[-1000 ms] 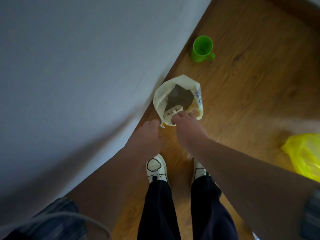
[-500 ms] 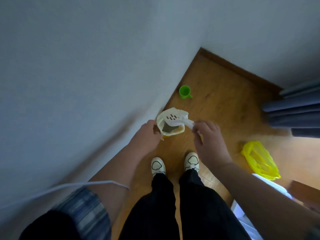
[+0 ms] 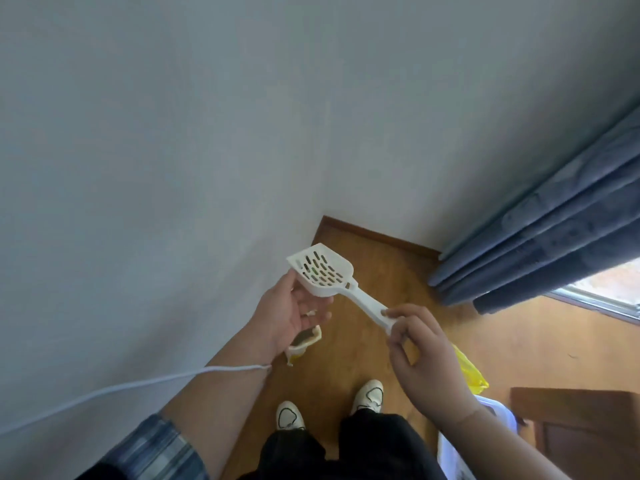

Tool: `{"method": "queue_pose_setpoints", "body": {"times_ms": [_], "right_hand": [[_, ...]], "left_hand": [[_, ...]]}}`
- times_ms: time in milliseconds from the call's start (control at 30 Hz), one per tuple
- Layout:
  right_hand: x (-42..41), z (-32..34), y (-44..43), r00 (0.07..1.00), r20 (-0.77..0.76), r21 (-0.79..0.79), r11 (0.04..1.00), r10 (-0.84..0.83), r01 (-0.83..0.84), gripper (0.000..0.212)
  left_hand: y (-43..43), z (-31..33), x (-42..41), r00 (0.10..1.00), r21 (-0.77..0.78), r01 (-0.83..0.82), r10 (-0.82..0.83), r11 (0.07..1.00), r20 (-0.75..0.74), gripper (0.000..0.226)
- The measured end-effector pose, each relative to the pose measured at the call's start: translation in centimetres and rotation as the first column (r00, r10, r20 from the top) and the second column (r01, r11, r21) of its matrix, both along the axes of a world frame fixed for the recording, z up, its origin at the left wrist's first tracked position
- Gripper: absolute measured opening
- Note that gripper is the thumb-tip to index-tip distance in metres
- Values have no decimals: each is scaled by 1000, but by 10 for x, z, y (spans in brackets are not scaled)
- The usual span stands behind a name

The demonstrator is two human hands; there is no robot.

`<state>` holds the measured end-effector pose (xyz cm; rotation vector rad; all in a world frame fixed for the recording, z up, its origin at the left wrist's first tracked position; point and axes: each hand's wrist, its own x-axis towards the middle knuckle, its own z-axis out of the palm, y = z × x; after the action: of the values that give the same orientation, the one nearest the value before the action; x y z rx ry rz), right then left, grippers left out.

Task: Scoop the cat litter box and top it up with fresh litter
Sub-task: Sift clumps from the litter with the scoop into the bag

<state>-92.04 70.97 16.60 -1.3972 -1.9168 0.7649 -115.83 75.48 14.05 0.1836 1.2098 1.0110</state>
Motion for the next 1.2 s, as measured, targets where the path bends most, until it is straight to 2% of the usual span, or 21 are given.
{"method": "queue_pose_setpoints", "body": {"times_ms": [100,233,367,500,667,800,900,1000,1100,1133,1200], "right_hand": [[24,4,-11,997,29,12,997,-74,74,38],[71,11,-23,986,97,45,990,-134,130,39],[133,18,-27,947,237,-65,969,-217,239,61],[208,25,-36,914,355,-161,950,-195,266,67],[304,28,-61,842,464,-138,917,-275,375,44],[366,24,-86,806,469,-169,859,-361,483,31],[400,18,-107,762,491,-186,804,-422,565,24],[424,12,-130,705,493,-215,714,-510,666,18],[441,1,-156,630,503,-271,585,-591,765,18],[445,-2,-164,608,501,-293,540,-616,789,18],[449,-9,-177,583,501,-345,470,-640,812,17]], "left_hand": [[13,13,19,996,44,77,-75,996,-53,42],[22,27,68,940,68,251,-226,966,-257,28],[24,34,134,901,107,342,-294,933,-319,27],[21,40,220,882,148,392,-325,908,-341,21],[10,43,337,802,187,564,-480,804,-355,22],[0,45,411,690,193,699,-580,688,-433,14],[-2,43,447,551,154,811,-648,564,-526,11],[4,34,479,285,67,939,-652,338,-702,13],[12,27,514,-66,-101,994,-473,49,-878,20],[14,24,527,-157,-155,987,-398,-36,-904,22],[18,16,548,-269,-233,961,-294,-151,-917,26]]}}
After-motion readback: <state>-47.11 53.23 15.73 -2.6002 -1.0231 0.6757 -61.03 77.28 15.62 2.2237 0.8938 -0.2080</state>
